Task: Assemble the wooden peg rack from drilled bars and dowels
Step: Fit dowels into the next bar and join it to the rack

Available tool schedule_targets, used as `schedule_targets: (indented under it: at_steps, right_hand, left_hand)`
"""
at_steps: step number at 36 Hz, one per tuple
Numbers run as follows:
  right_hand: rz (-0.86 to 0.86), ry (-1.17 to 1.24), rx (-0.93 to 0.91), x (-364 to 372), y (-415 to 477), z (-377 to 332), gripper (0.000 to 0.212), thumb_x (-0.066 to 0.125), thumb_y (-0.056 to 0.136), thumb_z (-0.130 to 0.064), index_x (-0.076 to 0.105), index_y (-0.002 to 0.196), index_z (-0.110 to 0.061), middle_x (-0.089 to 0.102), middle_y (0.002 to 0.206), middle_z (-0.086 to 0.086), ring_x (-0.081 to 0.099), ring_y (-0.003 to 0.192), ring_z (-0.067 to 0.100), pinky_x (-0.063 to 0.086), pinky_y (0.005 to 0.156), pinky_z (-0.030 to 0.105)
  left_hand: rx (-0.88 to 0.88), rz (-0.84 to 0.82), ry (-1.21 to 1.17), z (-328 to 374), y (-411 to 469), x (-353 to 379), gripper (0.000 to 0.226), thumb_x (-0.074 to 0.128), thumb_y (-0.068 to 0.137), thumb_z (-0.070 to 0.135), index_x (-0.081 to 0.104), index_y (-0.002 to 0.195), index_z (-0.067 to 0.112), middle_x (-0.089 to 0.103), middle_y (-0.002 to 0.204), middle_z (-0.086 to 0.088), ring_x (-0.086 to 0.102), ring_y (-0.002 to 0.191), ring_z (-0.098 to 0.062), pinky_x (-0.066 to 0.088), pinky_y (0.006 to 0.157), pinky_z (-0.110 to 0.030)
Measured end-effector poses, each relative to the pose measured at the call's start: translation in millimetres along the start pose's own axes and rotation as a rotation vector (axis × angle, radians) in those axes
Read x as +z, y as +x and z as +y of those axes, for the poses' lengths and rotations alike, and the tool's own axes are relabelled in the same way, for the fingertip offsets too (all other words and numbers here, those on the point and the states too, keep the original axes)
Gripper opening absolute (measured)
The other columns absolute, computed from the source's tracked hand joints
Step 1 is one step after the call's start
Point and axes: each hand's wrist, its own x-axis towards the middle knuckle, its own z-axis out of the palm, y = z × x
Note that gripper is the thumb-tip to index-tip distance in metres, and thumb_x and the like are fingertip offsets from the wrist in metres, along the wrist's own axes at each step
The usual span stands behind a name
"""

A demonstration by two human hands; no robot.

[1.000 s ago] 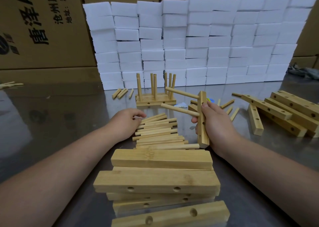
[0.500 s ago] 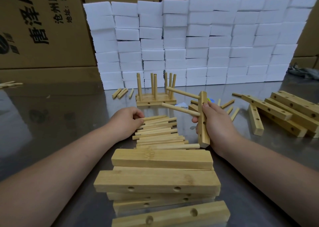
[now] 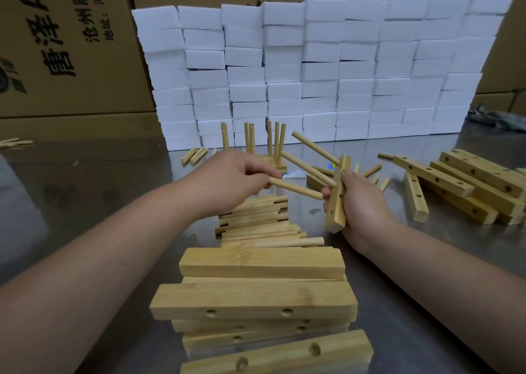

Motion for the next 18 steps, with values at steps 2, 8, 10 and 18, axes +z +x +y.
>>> schedule_targets:
  at_steps: [2, 8, 10, 18]
  right_hand:
    - [0.019, 0.006, 0.012, 0.7, 0.2, -1.0, 0.024, 0.036, 0.1, -0.025, 0.054, 0.086, -0.018, 0.061, 0.047, -0.003, 0.051, 0.052, 0.016, 0.043, 0.051, 0.029]
    - [0.041, 0.022, 0.046, 2.0, -0.8, -6.6, 0.021, 0.036, 0.099, -0.029, 0.053, 0.091, -0.02, 0.06, 0.046, -0.003, 0.05, 0.045, 0.014, 0.04, 0.039, 0.019]
    - [0.029, 0.048, 0.053, 2.6, -1.5, -7.6, 0.021, 0.036, 0.1, -0.028, 0.053, 0.091, -0.019, 0.06, 0.045, -0.002, 0.05, 0.039, 0.011, 0.041, 0.037, 0.017]
    - [0.017, 0.058, 0.035, 5.2, -3.3, -10.0, 0.021, 0.036, 0.1, -0.028, 0.052, 0.089, -0.02, 0.06, 0.045, -0.003, 0.052, 0.043, 0.012, 0.044, 0.042, 0.02]
  left_hand:
    - [0.025, -0.024, -0.012, 6.9, -2.5, 0.9, 0.025, 0.056, 0.09, 0.024, 0.067, 0.08, 0.044, 0.064, 0.065, 0.016, 0.042, 0.041, 0.002, 0.033, 0.038, -0.009]
    - [0.078, -0.079, 0.063, 13.4, -6.0, 3.2, 0.018, 0.059, 0.089, 0.025, 0.066, 0.083, 0.04, 0.052, 0.052, 0.031, 0.044, 0.043, 0.007, 0.03, 0.04, -0.005]
    - [0.084, -0.092, 0.075, 13.3, -6.5, 3.5, 0.016, 0.06, 0.088, 0.024, 0.065, 0.084, 0.038, 0.051, 0.05, 0.033, 0.045, 0.045, 0.011, 0.031, 0.042, -0.004]
    - [0.125, -0.122, 0.151, 13.9, -6.7, 6.2, 0.01, 0.062, 0.086, 0.031, 0.067, 0.086, 0.04, 0.054, 0.062, 0.035, 0.048, 0.062, 0.016, 0.035, 0.054, -0.001]
